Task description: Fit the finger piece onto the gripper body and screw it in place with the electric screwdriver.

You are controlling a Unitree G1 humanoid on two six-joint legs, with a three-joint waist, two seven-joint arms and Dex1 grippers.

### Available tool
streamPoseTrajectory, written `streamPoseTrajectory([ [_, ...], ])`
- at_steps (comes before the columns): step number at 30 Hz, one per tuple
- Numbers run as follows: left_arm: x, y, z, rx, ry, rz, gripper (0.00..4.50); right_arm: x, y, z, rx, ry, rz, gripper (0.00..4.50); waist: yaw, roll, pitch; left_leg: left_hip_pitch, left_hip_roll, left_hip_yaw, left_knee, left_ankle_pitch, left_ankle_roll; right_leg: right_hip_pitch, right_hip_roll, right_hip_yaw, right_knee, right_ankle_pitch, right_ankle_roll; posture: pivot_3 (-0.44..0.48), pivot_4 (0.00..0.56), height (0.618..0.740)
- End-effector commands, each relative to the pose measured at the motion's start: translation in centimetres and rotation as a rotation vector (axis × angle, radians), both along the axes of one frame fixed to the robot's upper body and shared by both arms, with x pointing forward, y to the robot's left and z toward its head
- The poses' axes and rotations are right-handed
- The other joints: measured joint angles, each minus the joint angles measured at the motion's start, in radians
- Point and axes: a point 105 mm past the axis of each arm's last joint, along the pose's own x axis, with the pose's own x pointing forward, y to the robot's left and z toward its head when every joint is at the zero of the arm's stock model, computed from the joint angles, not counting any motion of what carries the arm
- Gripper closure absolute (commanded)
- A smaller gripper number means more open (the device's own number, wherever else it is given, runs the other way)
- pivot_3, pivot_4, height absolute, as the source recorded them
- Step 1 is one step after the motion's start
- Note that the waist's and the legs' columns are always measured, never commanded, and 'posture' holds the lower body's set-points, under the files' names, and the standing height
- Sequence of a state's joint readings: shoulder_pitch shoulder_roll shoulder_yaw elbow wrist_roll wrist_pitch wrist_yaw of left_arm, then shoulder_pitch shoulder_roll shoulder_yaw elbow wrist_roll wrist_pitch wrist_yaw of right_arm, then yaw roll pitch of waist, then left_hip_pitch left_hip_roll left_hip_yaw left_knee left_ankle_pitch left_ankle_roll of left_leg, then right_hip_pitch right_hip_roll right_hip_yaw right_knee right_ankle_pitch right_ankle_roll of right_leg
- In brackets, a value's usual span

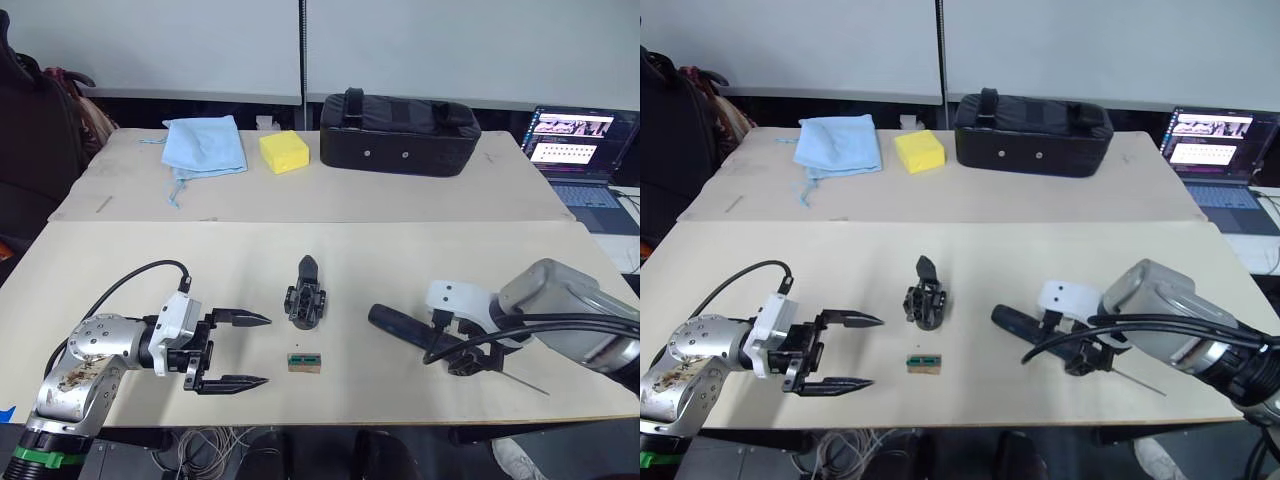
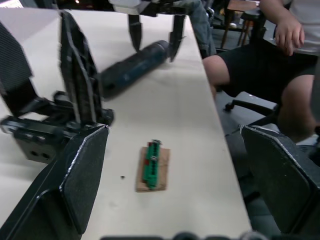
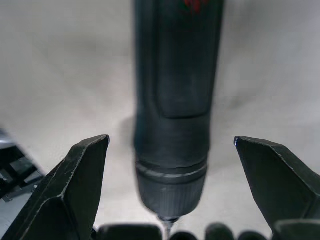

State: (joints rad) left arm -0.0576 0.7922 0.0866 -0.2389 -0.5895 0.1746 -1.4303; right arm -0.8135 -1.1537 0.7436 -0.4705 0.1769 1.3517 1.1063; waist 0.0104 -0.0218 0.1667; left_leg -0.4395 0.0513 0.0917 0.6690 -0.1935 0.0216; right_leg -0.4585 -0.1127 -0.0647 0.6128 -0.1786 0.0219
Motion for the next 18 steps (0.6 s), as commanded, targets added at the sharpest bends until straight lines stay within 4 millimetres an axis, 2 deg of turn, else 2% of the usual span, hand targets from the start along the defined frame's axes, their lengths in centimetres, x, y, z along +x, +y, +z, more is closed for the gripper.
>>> streamPoseTrajectory([
  [1, -0.6, -0.4, 0.7, -0.002, -0.022, -0.032, 0.00, 0.7, -0.3, -0.2, -0.022, -0.027, -0.023, 0.04, 0.000, 0.000, 0.000, 0.000, 0.000, 0.000, 0.000, 0.000, 0.000, 0.000, 0.000, 0.000, 0.000, 0.000, 0.000, 0.000, 0.150, 0.740],
  [4, -0.7, -0.5, 0.7, -0.004, -0.020, -0.029, 0.00, 0.7, -0.6, -0.7, -0.035, -0.021, -0.028, 0.04, 0.001, 0.000, 0.000, 0.000, 0.000, 0.000, 0.000, 0.000, 0.000, 0.000, 0.000, 0.000, 0.000, 0.000, 0.000, 0.000, 0.150, 0.740],
  [7, -0.6, -0.4, 0.7, -0.005, -0.020, -0.023, 0.00, 0.8, -0.8, -0.8, -0.057, -0.027, -0.014, 0.89, 0.001, 0.000, 0.000, 0.000, 0.000, 0.001, 0.000, 0.000, 0.000, 0.000, 0.000, 0.000, 0.000, 0.000, 0.000, 0.000, 0.150, 0.740],
  [12, -0.4, -0.3, 0.8, -0.001, -0.029, -0.019, 0.00, 0.3, -1.3, -1.1, -0.072, -0.005, -0.015, 2.56, 0.001, 0.000, 0.000, 0.000, 0.000, 0.001, 0.001, 0.000, 0.000, 0.001, 0.000, -0.001, 0.000, 0.000, 0.000, 0.000, 0.150, 0.740],
  [14, -0.2, -0.3, 0.9, -0.001, -0.032, -0.018, 0.00, 0.4, -1.6, -0.9, -0.067, -0.011, -0.015, 2.58, 0.003, 0.000, 0.000, 0.000, 0.000, 0.000, 0.002, 0.000, 0.000, 0.002, 0.000, -0.001, 0.000, 0.000, 0.000, 0.000, 0.150, 0.740],
  [15, 0.3, -0.4, 1.6, -0.051, -0.025, 0.013, 0.00, 0.5, -1.5, -0.5, -0.037, -0.012, -0.025, 2.58, 0.004, 0.000, 0.000, 0.000, 0.000, 0.000, 0.002, 0.000, 0.000, 0.002, 0.000, -0.001, 0.000, 0.000, 0.000, 0.000, 0.150, 0.740],
  [18, 0.8, -0.8, 2.6, -0.105, -0.023, 0.031, 0.00, 0.9, -2.3, 1.3, 0.069, -0.037, -0.080, 2.58, 0.010, 0.000, 0.000, -0.001, -0.001, 0.000, 0.003, 0.000, 0.000, 0.002, 0.000, -0.001, 0.000, 0.000, 0.000, 0.000, 0.150, 0.740],
])
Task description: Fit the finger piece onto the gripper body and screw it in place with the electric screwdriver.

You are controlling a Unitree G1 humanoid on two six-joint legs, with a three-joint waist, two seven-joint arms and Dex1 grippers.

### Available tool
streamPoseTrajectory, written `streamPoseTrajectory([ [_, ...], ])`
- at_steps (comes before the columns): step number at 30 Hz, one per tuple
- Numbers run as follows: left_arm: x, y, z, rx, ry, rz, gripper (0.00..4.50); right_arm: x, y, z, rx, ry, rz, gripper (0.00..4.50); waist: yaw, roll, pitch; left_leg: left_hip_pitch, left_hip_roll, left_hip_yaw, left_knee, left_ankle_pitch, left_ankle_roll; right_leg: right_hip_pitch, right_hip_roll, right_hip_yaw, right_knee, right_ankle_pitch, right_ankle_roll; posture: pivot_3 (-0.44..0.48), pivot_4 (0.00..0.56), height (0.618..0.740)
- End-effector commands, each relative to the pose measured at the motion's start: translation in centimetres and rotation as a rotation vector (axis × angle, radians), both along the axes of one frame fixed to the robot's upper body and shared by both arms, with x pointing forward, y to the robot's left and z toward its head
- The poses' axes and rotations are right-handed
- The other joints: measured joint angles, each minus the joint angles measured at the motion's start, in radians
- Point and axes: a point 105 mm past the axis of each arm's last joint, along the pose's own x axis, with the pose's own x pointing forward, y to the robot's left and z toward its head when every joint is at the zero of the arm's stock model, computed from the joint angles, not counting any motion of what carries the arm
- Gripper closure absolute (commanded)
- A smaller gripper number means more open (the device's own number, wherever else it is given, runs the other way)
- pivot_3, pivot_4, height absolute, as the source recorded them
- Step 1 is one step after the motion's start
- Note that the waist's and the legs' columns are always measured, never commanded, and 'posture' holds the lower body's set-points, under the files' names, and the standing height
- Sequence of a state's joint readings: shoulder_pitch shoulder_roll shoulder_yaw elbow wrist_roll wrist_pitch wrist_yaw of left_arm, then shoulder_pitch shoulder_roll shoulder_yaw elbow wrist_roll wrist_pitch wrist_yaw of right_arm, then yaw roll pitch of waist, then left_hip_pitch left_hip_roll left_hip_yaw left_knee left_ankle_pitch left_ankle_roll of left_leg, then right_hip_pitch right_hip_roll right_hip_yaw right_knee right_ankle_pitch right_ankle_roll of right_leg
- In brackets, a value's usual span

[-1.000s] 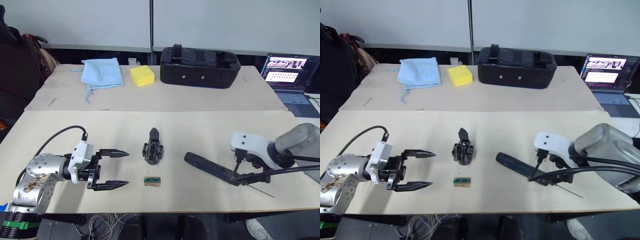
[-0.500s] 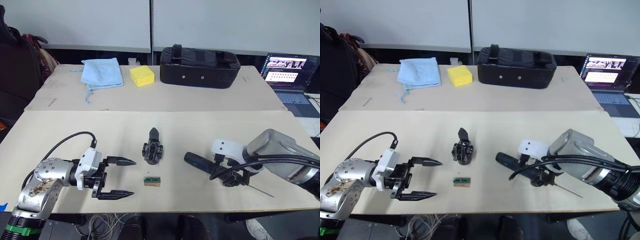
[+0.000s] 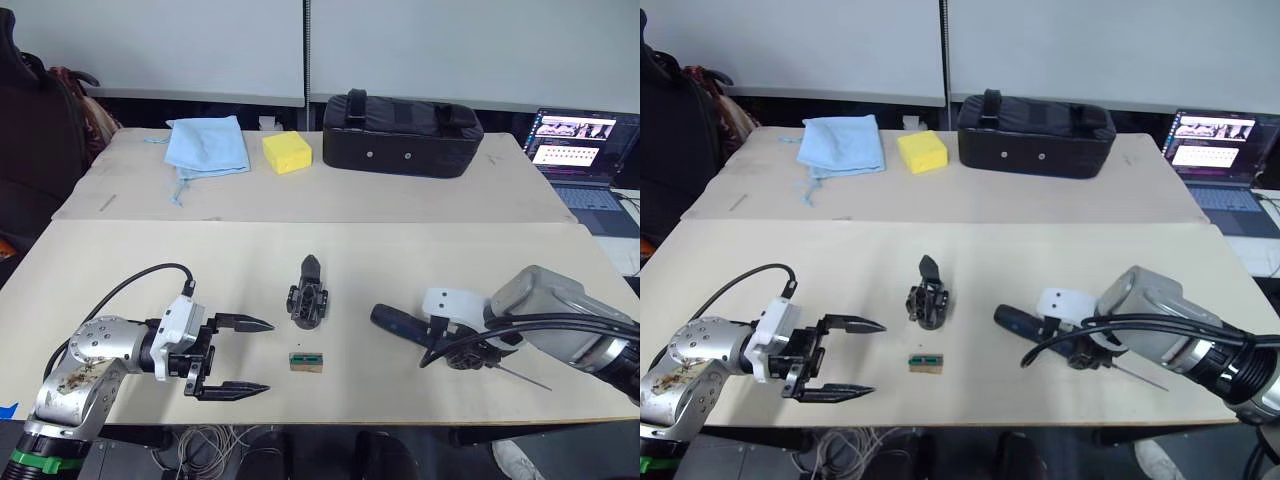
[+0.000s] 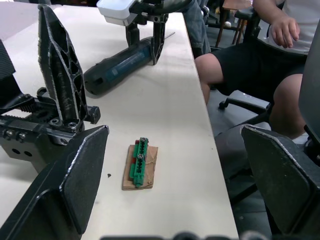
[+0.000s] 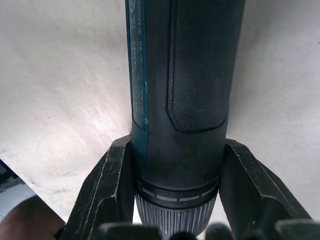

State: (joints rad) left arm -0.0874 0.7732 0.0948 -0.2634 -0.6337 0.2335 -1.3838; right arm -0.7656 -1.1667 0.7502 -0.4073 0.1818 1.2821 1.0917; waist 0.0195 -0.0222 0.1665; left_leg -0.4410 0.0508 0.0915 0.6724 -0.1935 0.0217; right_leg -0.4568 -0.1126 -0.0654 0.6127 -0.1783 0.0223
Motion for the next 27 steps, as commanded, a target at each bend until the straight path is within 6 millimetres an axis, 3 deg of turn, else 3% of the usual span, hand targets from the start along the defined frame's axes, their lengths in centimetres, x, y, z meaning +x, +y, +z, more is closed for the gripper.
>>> streamPoseTrajectory([
  [1, 0.3, -0.2, 1.4, -0.039, -0.028, 0.004, 0.00, 1.0, -1.3, 3.1, 0.106, -0.085, -0.071, 2.58, 0.000, 0.000, 0.000, -0.001, 0.000, 0.000, 0.001, 0.000, 0.000, 0.000, 0.000, 0.000, 0.000, 0.000, 0.000, 0.000, 0.150, 0.740],
  [4, -0.1, 0.1, 0.8, -0.007, -0.012, -0.029, 0.00, 1.4, -1.2, 5.7, 0.316, -0.152, -0.116, 2.58, -0.005, 0.000, 0.000, -0.001, 0.000, 0.002, 0.002, -0.001, 0.001, 0.000, 0.000, 0.000, 0.000, 0.001, 0.001, 0.000, 0.150, 0.740],
  [7, -0.3, 0.5, 0.2, 0.019, 0.014, -0.057, 0.00, 0.2, 1.5, 10.4, 0.697, -0.252, 0.046, 2.58, -0.009, 0.000, 0.000, -0.001, 0.001, 0.002, 0.002, -0.001, 0.001, -0.001, 0.002, 0.000, 0.001, 0.001, 0.001, 0.000, 0.150, 0.740],
  [10, 0.3, 0.9, 0.3, 0.021, 0.028, -0.057, 0.00, -1.2, 2.9, 13.9, 0.955, -0.365, 0.125, 2.58, -0.007, 0.000, 0.000, 0.000, 0.003, 0.000, 0.002, -0.001, 0.001, 0.000, 0.006, 0.000, 0.002, 0.002, 0.002, 0.000, 0.150, 0.740],
  [14, 0.8, 1.4, 0.2, 0.041, 0.031, -0.067, 0.00, -3.9, 5.2, 15.9, 1.239, -0.382, 0.268, 2.58, 0.001, 0.000, 0.000, 0.000, 0.004, -0.002, 0.002, -0.001, 0.000, 0.001, 0.006, 0.000, 0.002, 0.002, 0.000, 0.000, 0.150, 0.740],
  [20, 1.1, 1.8, -0.1, 0.047, 0.057, -0.044, 0.00, -6.6, 8.8, 13.6, 1.220, -0.478, 0.551, 2.58, 0.000, -0.001, 0.000, -0.001, 0.002, -0.002, 0.003, -0.001, 0.000, 0.001, 0.004, 0.001, 0.000, 0.002, 0.000, 0.000, 0.150, 0.740],
  [27, 1.1, 1.3, -3.7, 0.111, 0.062, -0.007, 0.00, -5.3, 12.9, 11.3, 1.332, -0.622, 0.792, 2.58, -0.014, -0.001, -0.001, 0.001, 0.002, -0.002, 0.004, -0.001, 0.000, 0.002, 0.004, 0.001, 0.003, 0.002, 0.000, 0.000, 0.150, 0.740],
])
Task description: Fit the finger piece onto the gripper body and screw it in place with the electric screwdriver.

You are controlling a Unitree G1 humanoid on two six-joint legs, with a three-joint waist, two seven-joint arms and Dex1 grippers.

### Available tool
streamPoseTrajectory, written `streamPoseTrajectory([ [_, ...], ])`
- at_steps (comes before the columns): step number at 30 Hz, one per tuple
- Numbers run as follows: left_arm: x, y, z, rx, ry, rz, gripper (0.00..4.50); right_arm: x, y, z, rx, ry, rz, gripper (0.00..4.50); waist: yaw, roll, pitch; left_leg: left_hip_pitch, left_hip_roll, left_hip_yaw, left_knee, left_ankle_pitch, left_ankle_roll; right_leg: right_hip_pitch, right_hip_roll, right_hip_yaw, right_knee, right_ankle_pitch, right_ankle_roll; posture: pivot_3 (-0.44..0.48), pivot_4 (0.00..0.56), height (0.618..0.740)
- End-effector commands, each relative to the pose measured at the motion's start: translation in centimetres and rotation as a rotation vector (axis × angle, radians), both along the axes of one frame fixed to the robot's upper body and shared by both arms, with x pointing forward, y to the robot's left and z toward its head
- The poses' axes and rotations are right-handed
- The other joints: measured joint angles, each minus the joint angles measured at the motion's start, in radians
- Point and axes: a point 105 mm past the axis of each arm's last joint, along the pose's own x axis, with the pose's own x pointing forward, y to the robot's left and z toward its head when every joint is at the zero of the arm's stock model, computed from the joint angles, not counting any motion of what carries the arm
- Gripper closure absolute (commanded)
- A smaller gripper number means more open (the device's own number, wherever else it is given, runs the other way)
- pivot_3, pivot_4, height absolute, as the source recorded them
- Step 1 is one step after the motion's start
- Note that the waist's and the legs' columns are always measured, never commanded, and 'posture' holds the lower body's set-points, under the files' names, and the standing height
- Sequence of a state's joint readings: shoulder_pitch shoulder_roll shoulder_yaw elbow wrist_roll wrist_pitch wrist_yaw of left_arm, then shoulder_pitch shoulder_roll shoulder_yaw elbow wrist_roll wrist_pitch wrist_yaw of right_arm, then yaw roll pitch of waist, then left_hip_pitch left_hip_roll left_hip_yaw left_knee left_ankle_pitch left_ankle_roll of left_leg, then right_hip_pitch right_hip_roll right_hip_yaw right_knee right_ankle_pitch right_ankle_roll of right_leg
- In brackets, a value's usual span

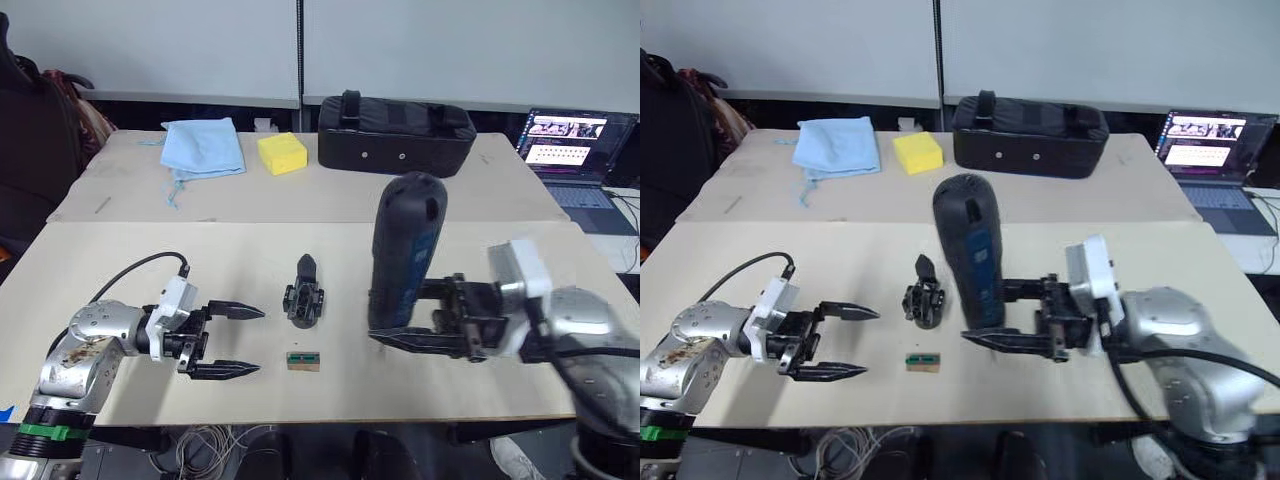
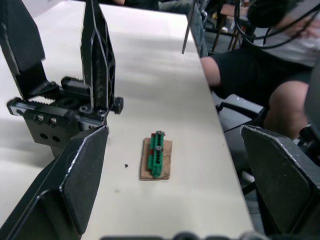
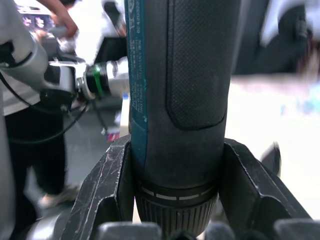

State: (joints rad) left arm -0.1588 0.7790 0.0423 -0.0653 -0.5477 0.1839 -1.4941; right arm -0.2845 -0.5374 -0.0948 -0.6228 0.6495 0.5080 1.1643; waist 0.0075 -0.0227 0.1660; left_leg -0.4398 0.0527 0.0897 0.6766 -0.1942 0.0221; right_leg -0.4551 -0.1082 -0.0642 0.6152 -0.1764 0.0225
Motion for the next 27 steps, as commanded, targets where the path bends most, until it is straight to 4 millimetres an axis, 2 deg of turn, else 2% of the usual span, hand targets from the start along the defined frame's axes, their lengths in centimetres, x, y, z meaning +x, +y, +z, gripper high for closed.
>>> streamPoseTrajectory([
  [1, -0.4, -0.6, -1.8, 0.034, -0.016, 0.011, 0.00, 0.3, 1.6, 0.0, 0.062, -0.147, 0.057, 2.58, -0.002, 0.000, 0.000, 0.000, 0.000, 0.001, 0.000, 0.000, 0.000, 0.000, 0.000, 0.000, 0.000, 0.000, 0.000, 0.000, 0.150, 0.740],
  [5, -0.7, -2.2, -3.9, 0.037, -0.029, 0.009, 0.00, 0.5, 2.9, -0.6, 0.082, -0.145, 0.112, 2.58, 0.006, 0.000, 0.000, -0.001, 0.000, 0.001, 0.000, 0.000, 0.000, -0.001, 0.000, 0.000, 0.001, 0.000, 0.000, 0.000, 0.150, 0.740],
  [9, 0.1, -3.8, -5.3, 0.012, -0.041, 0.049, 0.00, 0.7, 3.6, -1.5, 0.068, -0.167, 0.156, 2.58, 0.008, 0.000, 0.000, -0.001, 0.000, 0.001, 0.001, 0.000, 0.000, 0.000, 0.000, 0.000, 0.000, 0.000, 0.000, 0.000, 0.150, 0.740],
  [21, 0.9, -4.9, -6.1, 0.040, -0.056, 0.039, 0.00, 1.4, 4.5, -2.0, 0.075, -0.146, 0.165, 2.58, 0.004, 0.000, 0.000, 0.000, 0.000, 0.001, 0.002, 0.000, 0.000, -0.001, 0.000, -0.001, 0.004, 0.000, -0.001, 0.000, 0.150, 0.740],
  [27, 0.4, -5.4, -6.3, 0.046, -0.051, 0.006, 0.00, 1.6, 4.7, -1.9, 0.094, -0.115, 0.154, 2.58, 0.005, 0.000, 0.000, -0.001, 0.000, 0.001, 0.002, 0.000, 0.000, -0.001, 0.000, -0.001, 0.004, 0.000, -0.001, 0.000, 0.150, 0.740],
])
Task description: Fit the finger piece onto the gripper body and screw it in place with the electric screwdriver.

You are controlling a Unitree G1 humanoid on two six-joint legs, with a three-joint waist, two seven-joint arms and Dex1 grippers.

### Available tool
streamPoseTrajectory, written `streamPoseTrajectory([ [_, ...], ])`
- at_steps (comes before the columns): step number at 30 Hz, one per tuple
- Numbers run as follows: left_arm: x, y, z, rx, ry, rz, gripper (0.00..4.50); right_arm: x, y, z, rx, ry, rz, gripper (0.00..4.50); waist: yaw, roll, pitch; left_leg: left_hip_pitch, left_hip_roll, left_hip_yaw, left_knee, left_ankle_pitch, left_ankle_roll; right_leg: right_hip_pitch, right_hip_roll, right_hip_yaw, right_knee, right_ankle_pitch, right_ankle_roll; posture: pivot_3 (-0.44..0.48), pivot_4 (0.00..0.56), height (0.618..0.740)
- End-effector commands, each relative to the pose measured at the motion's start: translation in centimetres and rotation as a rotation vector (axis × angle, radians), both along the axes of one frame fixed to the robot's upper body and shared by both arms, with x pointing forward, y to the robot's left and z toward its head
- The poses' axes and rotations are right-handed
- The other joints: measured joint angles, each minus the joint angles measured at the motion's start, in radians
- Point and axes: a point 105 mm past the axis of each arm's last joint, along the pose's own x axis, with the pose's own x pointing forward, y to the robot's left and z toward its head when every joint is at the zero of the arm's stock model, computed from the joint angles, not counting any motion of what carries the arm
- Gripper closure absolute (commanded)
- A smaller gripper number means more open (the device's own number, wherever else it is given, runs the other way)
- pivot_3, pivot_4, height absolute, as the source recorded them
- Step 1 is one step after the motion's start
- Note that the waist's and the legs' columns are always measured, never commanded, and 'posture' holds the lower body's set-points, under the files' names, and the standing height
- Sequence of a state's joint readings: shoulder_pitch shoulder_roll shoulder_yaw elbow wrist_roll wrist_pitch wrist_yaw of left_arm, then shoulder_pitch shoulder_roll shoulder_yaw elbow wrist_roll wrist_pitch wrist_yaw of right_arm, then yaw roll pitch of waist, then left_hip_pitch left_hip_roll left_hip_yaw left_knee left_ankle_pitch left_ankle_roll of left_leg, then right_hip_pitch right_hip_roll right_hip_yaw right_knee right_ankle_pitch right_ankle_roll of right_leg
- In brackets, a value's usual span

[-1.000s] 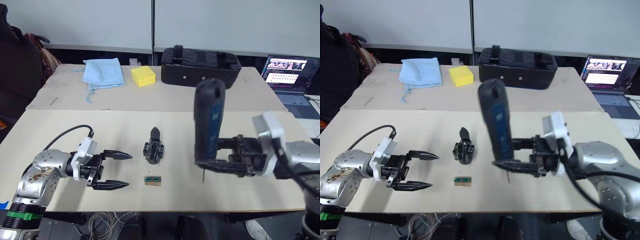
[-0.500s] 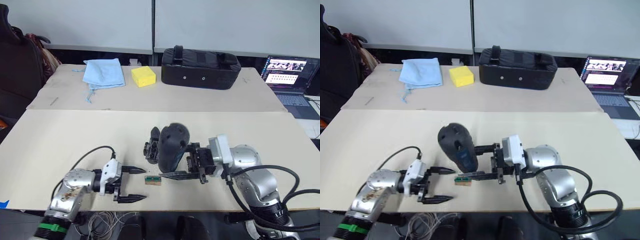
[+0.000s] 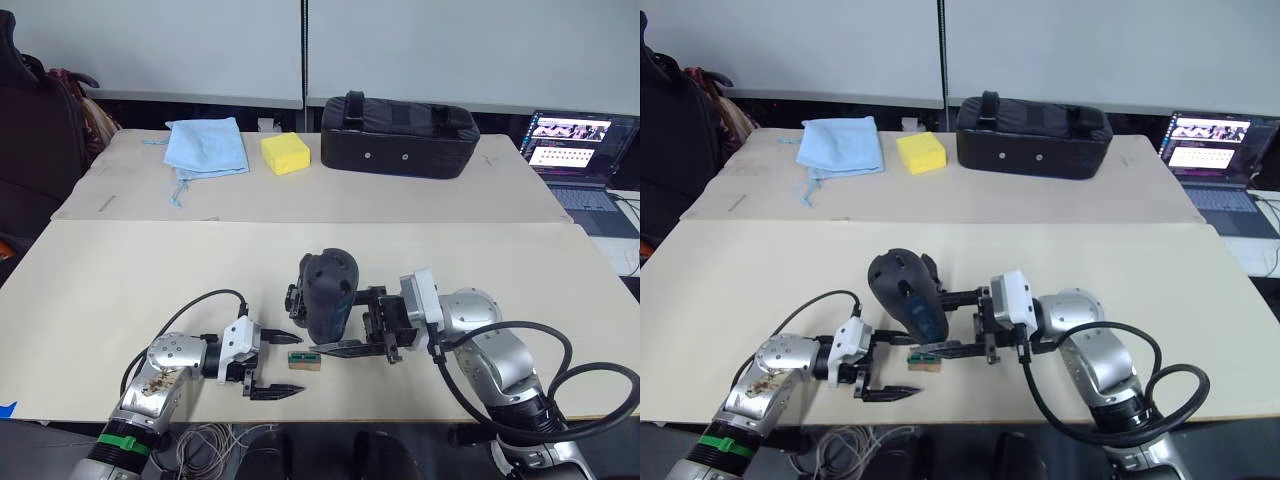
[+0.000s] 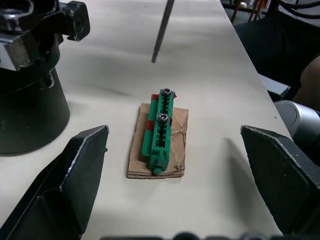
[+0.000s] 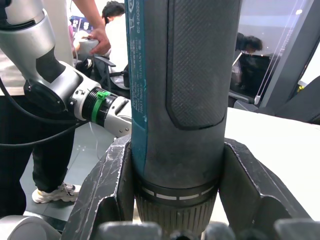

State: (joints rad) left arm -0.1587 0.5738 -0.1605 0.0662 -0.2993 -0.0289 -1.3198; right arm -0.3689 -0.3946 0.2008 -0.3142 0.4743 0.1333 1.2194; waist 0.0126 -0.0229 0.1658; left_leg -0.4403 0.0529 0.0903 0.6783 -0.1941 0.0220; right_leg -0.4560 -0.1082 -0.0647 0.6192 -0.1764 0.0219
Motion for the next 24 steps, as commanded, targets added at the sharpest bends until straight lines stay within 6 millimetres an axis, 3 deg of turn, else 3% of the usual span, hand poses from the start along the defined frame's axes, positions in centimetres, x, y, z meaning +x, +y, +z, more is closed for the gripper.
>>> streamPoseTrajectory([
  [1, -0.5, -0.6, -0.1, 0.001, -0.015, -0.033, 0.00, -0.4, 0.3, 1.5, 0.056, -0.032, 0.016, 2.58, 0.000, 0.000, 0.000, 0.000, 0.000, 0.000, 0.000, 0.000, 0.000, 0.000, 0.000, 0.000, 0.000, 0.000, 0.000, 0.000, 0.150, 0.740],
  [24, -0.5, -0.7, -1.1, 0.011, -0.005, -0.025, 0.00, -0.4, 0.7, 1.1, 0.038, 0.033, 0.033, 2.58, 0.002, 0.001, 0.000, 0.000, 0.000, 0.000, 0.000, 0.000, 0.000, 0.000, 0.000, 0.000, 0.000, 0.000, 0.000, 0.000, 0.150, 0.740],
])
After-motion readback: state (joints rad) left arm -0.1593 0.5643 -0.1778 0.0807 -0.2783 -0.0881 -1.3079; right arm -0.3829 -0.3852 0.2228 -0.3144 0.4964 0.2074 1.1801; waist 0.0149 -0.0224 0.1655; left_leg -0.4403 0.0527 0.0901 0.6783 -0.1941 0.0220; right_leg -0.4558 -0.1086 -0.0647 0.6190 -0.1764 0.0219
